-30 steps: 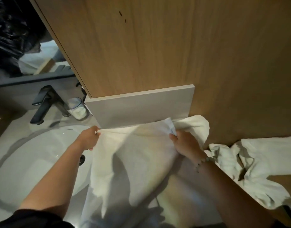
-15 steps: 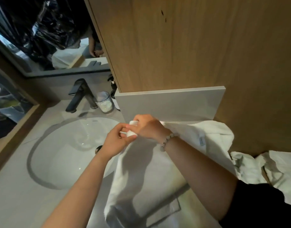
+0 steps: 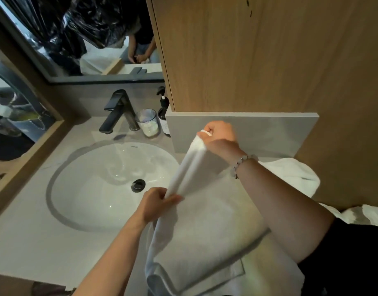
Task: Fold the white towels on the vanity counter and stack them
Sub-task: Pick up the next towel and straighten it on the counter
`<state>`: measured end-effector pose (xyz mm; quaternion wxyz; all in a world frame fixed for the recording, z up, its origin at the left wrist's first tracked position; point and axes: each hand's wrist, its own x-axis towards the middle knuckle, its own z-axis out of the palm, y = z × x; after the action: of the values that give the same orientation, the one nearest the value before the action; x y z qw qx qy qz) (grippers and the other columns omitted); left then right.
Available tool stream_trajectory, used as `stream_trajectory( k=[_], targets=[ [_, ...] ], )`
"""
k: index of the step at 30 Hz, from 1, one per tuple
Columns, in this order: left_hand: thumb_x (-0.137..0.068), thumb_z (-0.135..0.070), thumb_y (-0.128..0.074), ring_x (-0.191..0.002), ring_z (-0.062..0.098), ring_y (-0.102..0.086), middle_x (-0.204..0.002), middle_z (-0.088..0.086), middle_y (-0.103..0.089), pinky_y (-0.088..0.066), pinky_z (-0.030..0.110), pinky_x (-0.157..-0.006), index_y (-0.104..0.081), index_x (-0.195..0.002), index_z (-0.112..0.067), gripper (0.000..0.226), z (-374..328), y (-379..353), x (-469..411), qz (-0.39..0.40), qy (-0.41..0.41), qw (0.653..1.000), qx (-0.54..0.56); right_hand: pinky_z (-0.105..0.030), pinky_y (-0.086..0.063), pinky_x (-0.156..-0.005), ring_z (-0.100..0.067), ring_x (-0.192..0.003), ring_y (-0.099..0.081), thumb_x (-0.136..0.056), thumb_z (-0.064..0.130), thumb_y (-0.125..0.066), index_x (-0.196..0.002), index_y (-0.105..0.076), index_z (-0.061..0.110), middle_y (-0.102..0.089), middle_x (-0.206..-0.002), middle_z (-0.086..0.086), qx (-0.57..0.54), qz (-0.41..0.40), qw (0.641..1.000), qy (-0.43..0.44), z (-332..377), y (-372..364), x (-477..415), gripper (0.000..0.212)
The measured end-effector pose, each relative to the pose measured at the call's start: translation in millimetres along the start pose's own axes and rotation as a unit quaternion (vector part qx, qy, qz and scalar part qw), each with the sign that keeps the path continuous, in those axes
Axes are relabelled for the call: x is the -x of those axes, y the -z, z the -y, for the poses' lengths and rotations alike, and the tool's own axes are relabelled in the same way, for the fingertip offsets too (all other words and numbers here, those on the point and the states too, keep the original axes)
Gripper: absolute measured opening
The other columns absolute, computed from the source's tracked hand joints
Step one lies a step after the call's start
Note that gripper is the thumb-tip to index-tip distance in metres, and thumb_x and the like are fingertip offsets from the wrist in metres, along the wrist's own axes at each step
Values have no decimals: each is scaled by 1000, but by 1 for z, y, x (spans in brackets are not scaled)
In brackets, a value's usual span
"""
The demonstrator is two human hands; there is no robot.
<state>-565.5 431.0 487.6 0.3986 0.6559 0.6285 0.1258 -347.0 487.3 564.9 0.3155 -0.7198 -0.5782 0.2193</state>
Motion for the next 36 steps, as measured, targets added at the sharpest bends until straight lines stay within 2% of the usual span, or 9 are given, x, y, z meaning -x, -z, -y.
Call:
stream_trajectory(
  k=[8, 11, 14, 16, 21, 24, 27, 32, 36],
  targets=[
    [-78, -39, -73, -51, 10, -27, -53, -5, -29, -21, 19, -46, -30, -54, -17, 53, 25, 19, -4, 19, 26, 999, -38, -24, -35, -69, -17, -78, -49, -87, 36, -57, -71, -59, 20, -51, -62, 7, -49, 2, 999, -1, -15, -13, 7, 23],
    [-76, -44, -73, -54, 15, -31, -56, 0, -32, -24, 26, -53, -33, -55, -17, 52, 41, 32, -9, -17, 110, 992, -51, -26, -35, -75, -25, -85, -53, -82, 36, -43, -78, -67, 9, -65, -84, -10, -60, -156, 986, -26, -57, 11, 25, 36],
    [-80, -42, -69, -59, 20, -43, -55, 0, -46, -31, 29, -56, -36, -56, -17, 48, 36, 43, -14, -45, 133, 975, -173, -33, -36, -90, -32, -106, -50, -87, 21, -48, -98, -66, 13, -60, -109, -16, -23, -265, 945, -188, -122, 47, 51, 23],
    [-79, -36, -70, -80, 25, -56, -84, 6, -65, -42, 29, -68, -57, -78, -15, 24, 12, 41, -15, -86, 111, 965, -223, -39, -34, -97, -35, -120, -42, -88, 19, -50, -113, -61, 13, -54, -123, -18, 2, -290, 906, -308, -158, 64, 65, 28],
    [-86, -32, -64, -100, 25, -59, -114, 5, -59, -45, 31, -84, -59, -114, -14, 34, -78, -23, -14, -125, -135, 969, -164, -42, -38, -98, -38, -122, -47, -92, 40, -49, -127, -51, 5, -53, -130, -20, -44, -187, 900, -391, -191, 70, 76, 50],
    [-92, -26, -55, -109, 24, -55, -130, 3, -51, -40, 30, -92, -52, -125, -15, 35, -125, -71, -20, -37, -236, 957, -164, -33, -41, -78, -33, -90, -58, -90, 40, -54, -84, -65, 11, -65, -87, -11, -118, -218, 909, -335, -187, 73, 76, 32],
    [-94, -17, -50, -128, 24, -43, -145, 4, -39, -32, 30, -103, -38, -139, -17, 46, -155, -98, -32, 60, -273, 942, -185, -31, -30, -54, -24, -58, -40, -87, 34, -60, -48, -39, 16, -40, -50, 1, -127, -238, 914, -302, -177, 78, 78, 48],
    [-89, -17, -54, -114, 30, -55, -125, 11, -57, -45, 38, -96, -59, -119, -12, 31, -154, -112, -53, 93, -210, 951, -206, -30, -32, -53, -22, -63, -42, -83, 17, -59, -56, -46, 15, -44, -56, -1, -127, -161, 935, -289, -174, 81, 80, 29],
    [-83, -16, -63, -91, 29, -63, -98, 12, -67, -49, 29, -75, -70, -92, -7, 15, -154, -109, -52, 58, -214, 964, -146, -33, -45, -75, -24, -86, -56, -80, 6, -54, -97, -58, 19, -61, -92, -2, -137, -104, 954, -244, -165, 87, 80, 21]
  ],
)
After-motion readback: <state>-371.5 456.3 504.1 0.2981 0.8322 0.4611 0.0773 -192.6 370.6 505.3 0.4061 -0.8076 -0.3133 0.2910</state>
